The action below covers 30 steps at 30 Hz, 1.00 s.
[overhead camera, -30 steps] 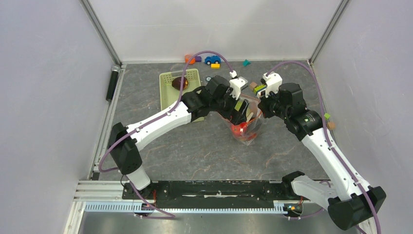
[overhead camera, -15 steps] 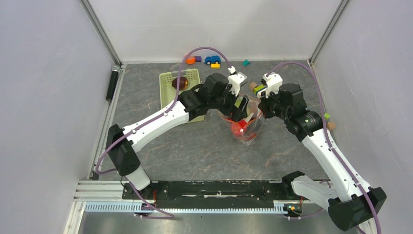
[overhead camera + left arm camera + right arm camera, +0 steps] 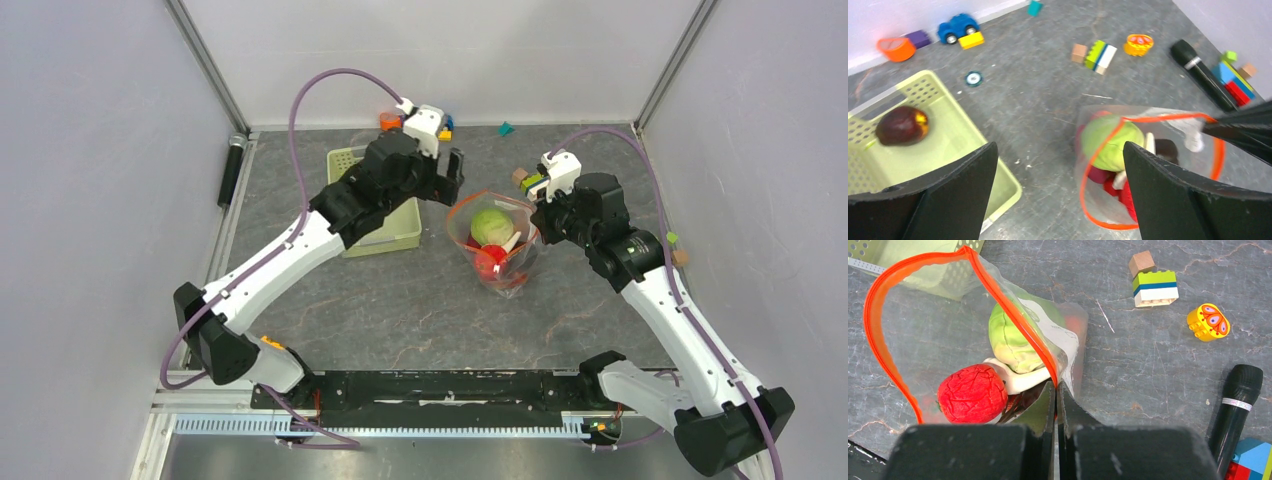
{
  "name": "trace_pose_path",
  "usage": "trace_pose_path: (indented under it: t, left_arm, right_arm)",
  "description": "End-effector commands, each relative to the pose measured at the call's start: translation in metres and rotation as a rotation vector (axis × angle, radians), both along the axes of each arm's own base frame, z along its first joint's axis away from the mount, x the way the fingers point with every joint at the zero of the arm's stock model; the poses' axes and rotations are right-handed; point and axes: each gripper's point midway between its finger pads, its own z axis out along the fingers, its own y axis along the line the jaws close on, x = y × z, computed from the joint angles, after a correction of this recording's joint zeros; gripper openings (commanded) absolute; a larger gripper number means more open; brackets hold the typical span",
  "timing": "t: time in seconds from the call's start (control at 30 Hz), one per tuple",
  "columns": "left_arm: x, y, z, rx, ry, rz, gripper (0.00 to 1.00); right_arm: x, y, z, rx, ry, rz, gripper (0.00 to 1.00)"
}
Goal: Place the food in the zip-top bag and seal the zipper
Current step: Pick up the fake fruit from the bin.
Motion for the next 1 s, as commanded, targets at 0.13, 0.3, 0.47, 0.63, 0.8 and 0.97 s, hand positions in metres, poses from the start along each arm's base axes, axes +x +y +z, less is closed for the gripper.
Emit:
trace_pose_path:
  t: [0.13,0.3,0.47,0.63,0.8,0.97]
  left_arm:
    - [0.051,0.084,0.002,-0.111,0.025,0.272,1.00]
    - [0.081,0.128,-0.023,-0.143,0.099,0.381,1.00]
    - [0.108,0.158,-0.055,-0.130,0.185,0.479,1.00]
    - [0.133,0.179,-0.084,-0.166,0.250,0.541,1.00]
    - [0.159,0.199,-0.118,-0.142,0.303,0.597,1.00]
    - [0.179,0.202,-0.153,-0.156,0.386,0.591,1.00]
  right_arm:
    - [0.004,-0.002,0.016,0.011,-0.063,-0.013,0.00]
    - [0.004,-0.003,0.017,0.011,-0.066,-0.014,0.00]
    - [0.005,-0.003,0.016,0.007,-0.063,-0.018,0.00]
    - [0.006,-0.004,0.016,0.005,-0.061,-0.020,0.00]
    - [0.005,-0.005,0.017,-0.001,-0.063,-0.025,0.00]
    - [0.006,-0.007,0.017,-0.007,-0.064,-0.032,0.00]
